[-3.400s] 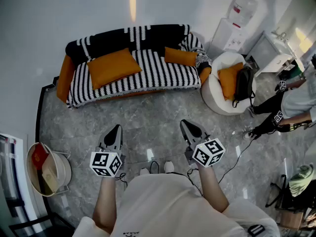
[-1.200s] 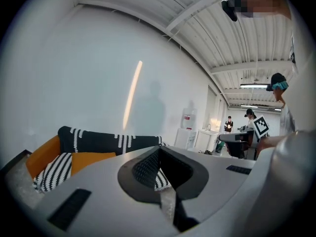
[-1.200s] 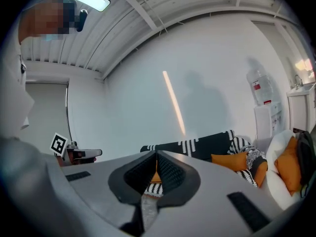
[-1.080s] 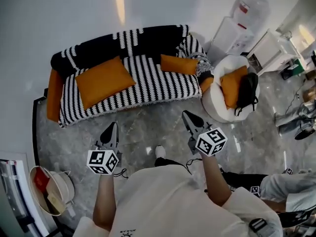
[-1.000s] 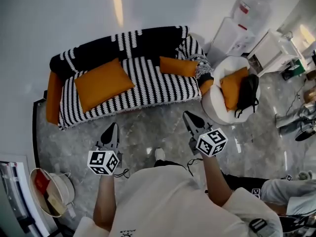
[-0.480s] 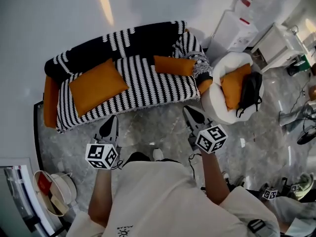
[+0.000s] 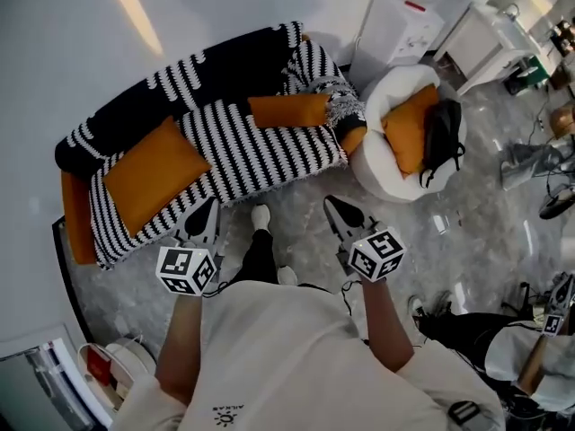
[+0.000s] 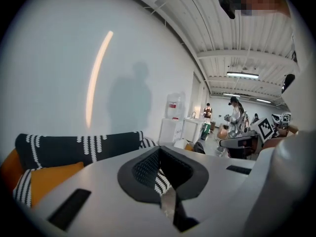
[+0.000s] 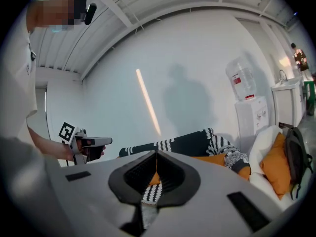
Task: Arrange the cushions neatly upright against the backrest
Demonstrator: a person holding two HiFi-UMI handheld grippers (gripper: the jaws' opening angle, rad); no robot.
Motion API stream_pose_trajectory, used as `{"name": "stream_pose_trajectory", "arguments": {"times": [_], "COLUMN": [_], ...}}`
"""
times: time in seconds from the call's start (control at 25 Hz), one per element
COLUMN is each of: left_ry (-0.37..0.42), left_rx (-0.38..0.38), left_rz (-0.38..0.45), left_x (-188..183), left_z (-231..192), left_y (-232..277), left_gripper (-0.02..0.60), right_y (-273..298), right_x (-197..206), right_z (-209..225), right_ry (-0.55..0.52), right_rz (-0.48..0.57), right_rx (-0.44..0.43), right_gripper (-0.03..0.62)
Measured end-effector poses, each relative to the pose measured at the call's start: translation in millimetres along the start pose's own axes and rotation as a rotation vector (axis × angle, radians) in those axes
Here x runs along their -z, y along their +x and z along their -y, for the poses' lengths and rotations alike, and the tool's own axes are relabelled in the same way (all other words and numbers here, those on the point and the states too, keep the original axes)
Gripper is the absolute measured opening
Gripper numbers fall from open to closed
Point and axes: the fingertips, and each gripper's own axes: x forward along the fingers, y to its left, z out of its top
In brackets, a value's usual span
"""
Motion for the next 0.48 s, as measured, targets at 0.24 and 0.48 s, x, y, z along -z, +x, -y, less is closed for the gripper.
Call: {"name": "stream_pose_trajectory", "arguments": {"times": [0.24, 0.48], "left_ry": [0.022, -0.007], "left_rx": [0.098, 0.151], "left_rz": [-0.009, -0.02], "left_x": [-19, -38], "left_z": [-21, -66], "left_y": [76, 130], "left_gripper": [0.018, 0.018], "right_y": [25, 76], "right_x": [-26, -61], "right_z": [42, 78], "right_ry": [-0.013, -0.036], "right_rz": [-0.001, -0.011], "right_rx": [0.095, 0.176], "right_gripper": [0.023, 0.023]}}
